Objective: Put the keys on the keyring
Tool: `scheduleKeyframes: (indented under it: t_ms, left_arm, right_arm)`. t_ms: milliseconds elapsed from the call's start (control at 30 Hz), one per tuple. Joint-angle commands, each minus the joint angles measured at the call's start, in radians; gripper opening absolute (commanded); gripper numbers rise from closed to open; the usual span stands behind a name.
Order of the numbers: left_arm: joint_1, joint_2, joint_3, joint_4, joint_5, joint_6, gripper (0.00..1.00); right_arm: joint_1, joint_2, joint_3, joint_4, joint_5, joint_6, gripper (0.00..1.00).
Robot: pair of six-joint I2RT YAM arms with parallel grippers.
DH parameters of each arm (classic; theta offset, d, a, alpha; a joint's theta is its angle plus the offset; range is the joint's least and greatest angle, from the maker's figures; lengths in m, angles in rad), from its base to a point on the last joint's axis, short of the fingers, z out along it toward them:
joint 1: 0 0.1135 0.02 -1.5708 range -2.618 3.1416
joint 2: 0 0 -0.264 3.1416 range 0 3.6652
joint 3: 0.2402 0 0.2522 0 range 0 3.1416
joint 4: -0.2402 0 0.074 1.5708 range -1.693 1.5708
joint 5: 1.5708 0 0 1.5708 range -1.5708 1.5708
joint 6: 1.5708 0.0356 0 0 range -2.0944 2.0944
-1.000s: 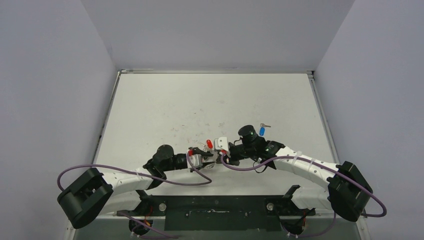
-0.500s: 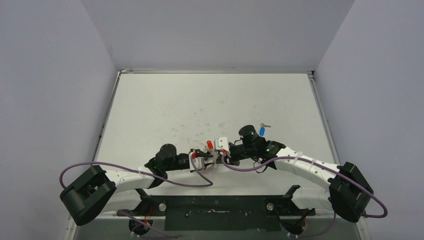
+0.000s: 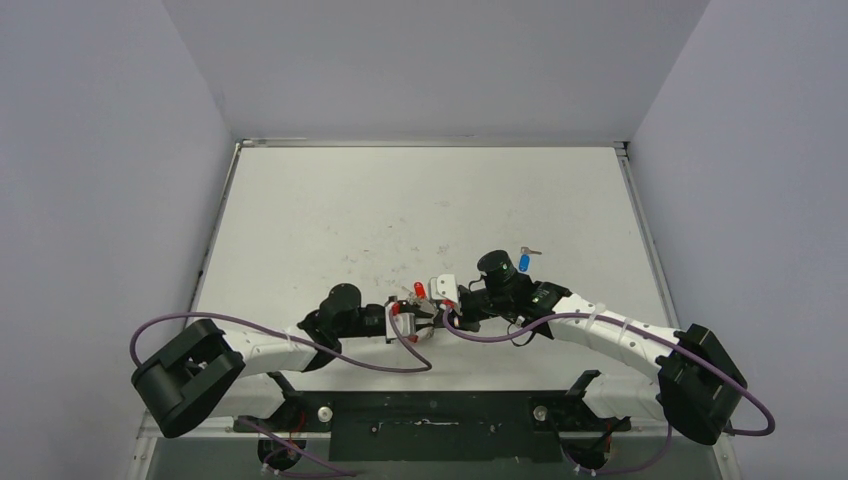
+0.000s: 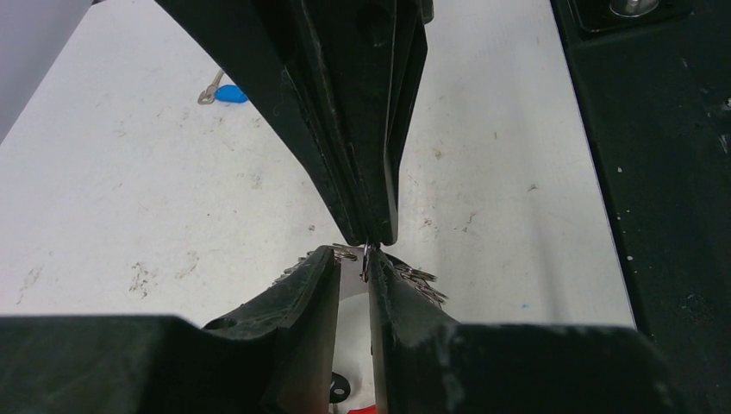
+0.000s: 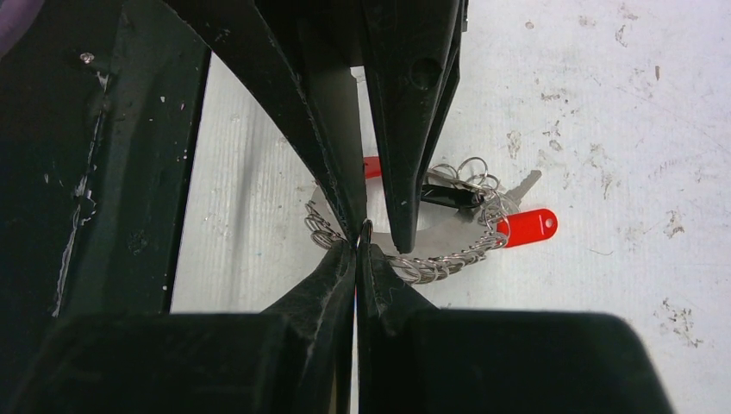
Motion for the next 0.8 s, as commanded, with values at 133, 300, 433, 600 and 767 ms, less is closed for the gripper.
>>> scheduleKeyframes:
  t_ms: [133,300,433,600,767]
  left_arm:
    - [-0.011,0.020,0.048,-0.009,0.027,0.040,0.15]
    - [-0.012,-0.010,0.057,-0.095,0.011,0.085,0.05]
    - [-0.012,-0.022,0.060,-0.117,0.003,0.099,0.00]
    - [-0.011,-0.034,0.049,-0.104,-0.012,0.079,0.00]
    - [-0.009,-0.039,0.060,-0.111,-0.042,-0.004,0.00]
  right_arm:
    - [0.005,-0.026,0.015,0.040,-0.046,-0.005,0.00]
    - [0.005,-0.027,0.015,0.040,-0.045,-0.005,0.00]
    - [0.005,-0.024,0.016,0.044,-0.043,-0.003,0.00]
    - [0.005,-0.030,0.024,0.046,-0.028,-0.001,0.00]
    - [0.005,-0.099,-0.015,0.162,0.012,0.044,0.56]
